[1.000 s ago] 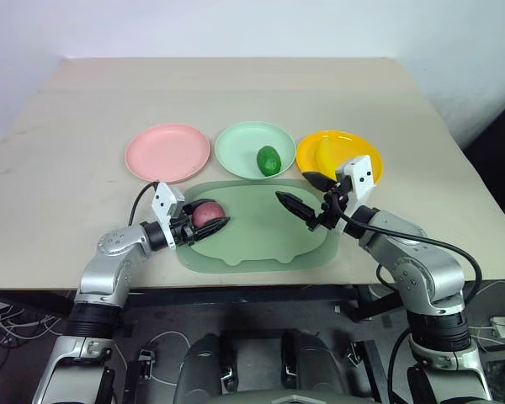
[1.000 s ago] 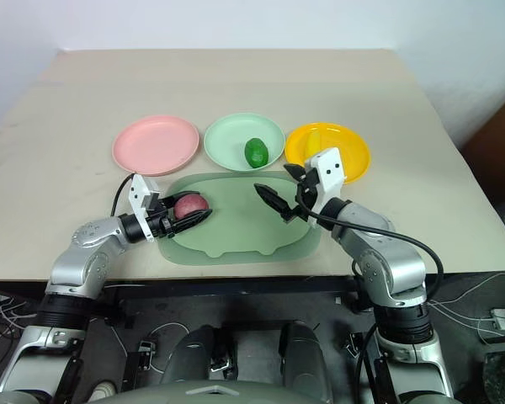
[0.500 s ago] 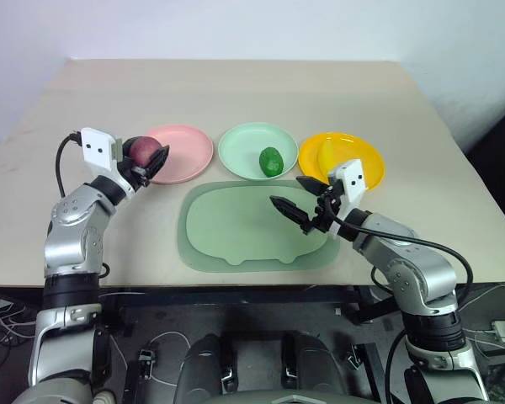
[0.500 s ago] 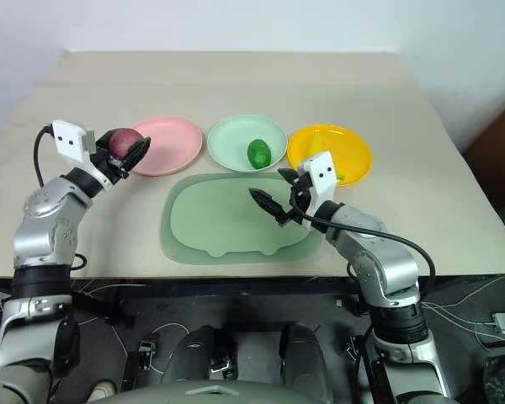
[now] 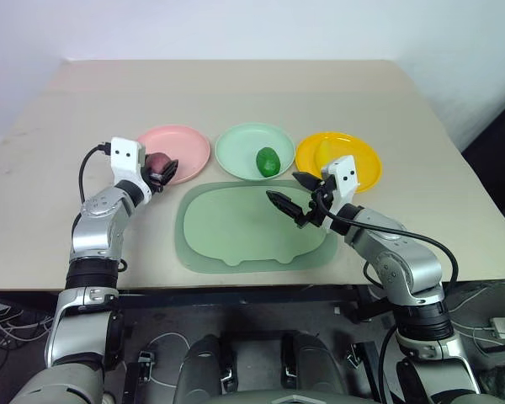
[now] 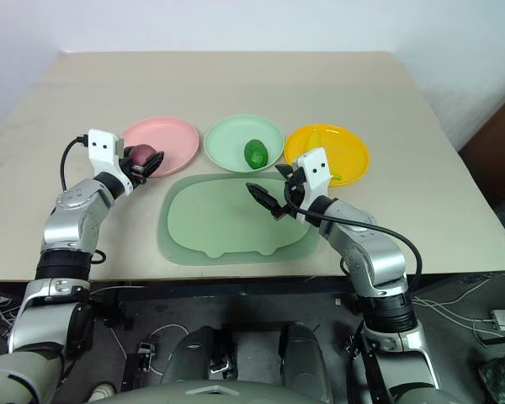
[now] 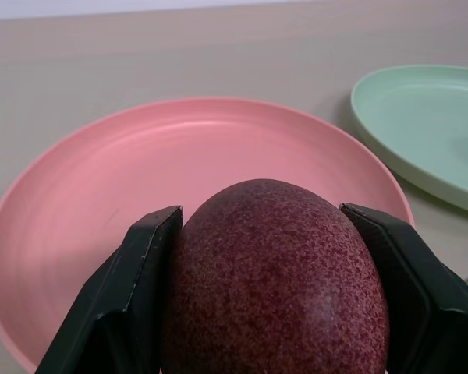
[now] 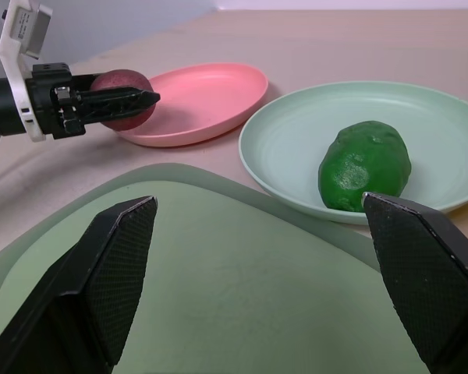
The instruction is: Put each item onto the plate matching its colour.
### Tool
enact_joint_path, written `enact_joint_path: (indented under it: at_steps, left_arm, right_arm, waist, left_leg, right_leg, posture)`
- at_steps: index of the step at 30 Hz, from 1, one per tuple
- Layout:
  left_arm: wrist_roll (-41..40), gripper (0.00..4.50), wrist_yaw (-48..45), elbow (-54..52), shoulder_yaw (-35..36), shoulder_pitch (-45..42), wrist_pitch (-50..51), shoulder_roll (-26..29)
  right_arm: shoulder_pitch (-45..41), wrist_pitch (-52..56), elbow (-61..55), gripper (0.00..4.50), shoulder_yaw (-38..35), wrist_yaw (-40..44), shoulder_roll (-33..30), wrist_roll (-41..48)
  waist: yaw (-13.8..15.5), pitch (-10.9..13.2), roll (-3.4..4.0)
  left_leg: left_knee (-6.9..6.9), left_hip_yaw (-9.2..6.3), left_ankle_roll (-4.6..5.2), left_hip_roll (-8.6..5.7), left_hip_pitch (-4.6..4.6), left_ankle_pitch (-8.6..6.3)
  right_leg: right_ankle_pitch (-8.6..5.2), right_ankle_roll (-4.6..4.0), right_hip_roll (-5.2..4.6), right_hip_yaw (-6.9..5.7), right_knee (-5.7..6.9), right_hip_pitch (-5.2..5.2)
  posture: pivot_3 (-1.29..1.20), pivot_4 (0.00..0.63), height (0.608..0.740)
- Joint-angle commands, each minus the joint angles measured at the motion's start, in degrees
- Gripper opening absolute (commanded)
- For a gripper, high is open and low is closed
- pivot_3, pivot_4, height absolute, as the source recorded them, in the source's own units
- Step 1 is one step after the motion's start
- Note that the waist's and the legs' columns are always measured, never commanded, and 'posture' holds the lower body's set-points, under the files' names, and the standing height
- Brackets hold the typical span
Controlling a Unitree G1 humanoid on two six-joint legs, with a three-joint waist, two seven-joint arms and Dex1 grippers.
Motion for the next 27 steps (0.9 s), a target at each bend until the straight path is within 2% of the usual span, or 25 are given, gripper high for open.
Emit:
enact_joint_path:
  at_steps: [1,9,12,15,18,22,27]
  left_arm:
    - [-0.1,4.49,-0.7,-0.2,0.9,-0.7,-1.0,0.8]
    - [-1.4,4.49,-5.3,-6.4,1.1,3.3,-2.7,2.0]
    - [-4.9,4.49,-9.2,-13.9,3.1,7.9,-3.1,2.9]
    - [-8.2,4.49,-15.7,-19.6,5.1,13.2,-9.8,3.5]
    - [-13.0,4.49,-19.6,-25.6,7.8,17.7,-10.7,4.3]
    - [-18.3,4.49,-25.4,-30.2,9.7,23.7,-9.6,6.0]
    - [-20.4,4.49,-28.9,-31.3,10.1,29.1,-9.8,6.5]
  right_arm:
    - [0.1,-1.1,-2.1,4.5,-1.0,-0.3,0.1,0.1]
    - [1.4,-1.1,-3.2,4.5,-1.4,-0.6,-0.3,0.2]
    - [2.4,-0.9,-4.3,4.5,-1.9,-0.8,-0.4,0.8]
    - [3.7,-1.4,-5.7,4.5,-2.4,-0.4,-0.5,1.5]
    - [5.4,-1.4,-7.1,4.5,-3.6,1.6,-1.7,3.2]
    - [7.1,-1.4,-8.7,4.5,-3.2,3.5,-2.5,4.3]
    - [8.2,-1.9,-8.6,4.5,-1.6,6.2,-3.9,3.9]
  waist:
    - [0.0,0.0,0.0]
    - [0.0,0.0,0.0]
    - [-0.1,0.0,0.0]
    - [-0.1,0.0,0.0]
    - [0.0,0.0,0.0]
    - [0.1,0.0,0.0]
    - [0.1,0.0,0.0]
  left_leg:
    - [0.0,0.0,0.0,0.0,0.0,0.0]
    - [-0.01,-0.01,0.0,0.01,0.0,0.0]
    - [-0.03,0.0,-0.01,0.02,-0.02,0.0]
    - [-0.03,0.0,-0.02,0.05,-0.01,-0.01]
    - [-0.03,-0.01,-0.14,0.06,0.0,-0.08]
    - [-0.03,-0.02,-0.16,0.09,0.01,-0.11]
    - [-0.03,-0.03,-0.17,0.1,0.05,-0.12]
  right_leg:
    - [0.0,0.0,0.0,0.0,0.0,0.0]
    - [0.0,0.0,-0.01,0.0,0.0,-0.02]
    - [0.0,0.0,-0.01,0.01,0.0,-0.04]
    - [0.0,-0.01,-0.01,0.02,0.0,-0.05]
    - [0.0,-0.02,-0.04,0.02,-0.01,-0.04]
    - [-0.01,-0.04,-0.09,0.03,-0.03,-0.02]
    - [-0.04,-0.1,-0.09,0.03,-0.07,0.01]
  posture:
    - [0.0,0.15,0.695]
    - [0.0,0.15,0.695]
    - [0.0,0.15,0.695]
    - [0.0,0.15,0.695]
    - [0.0,0.15,0.695]
    - [0.0,0.15,0.695]
    - [0.0,0.15,0.695]
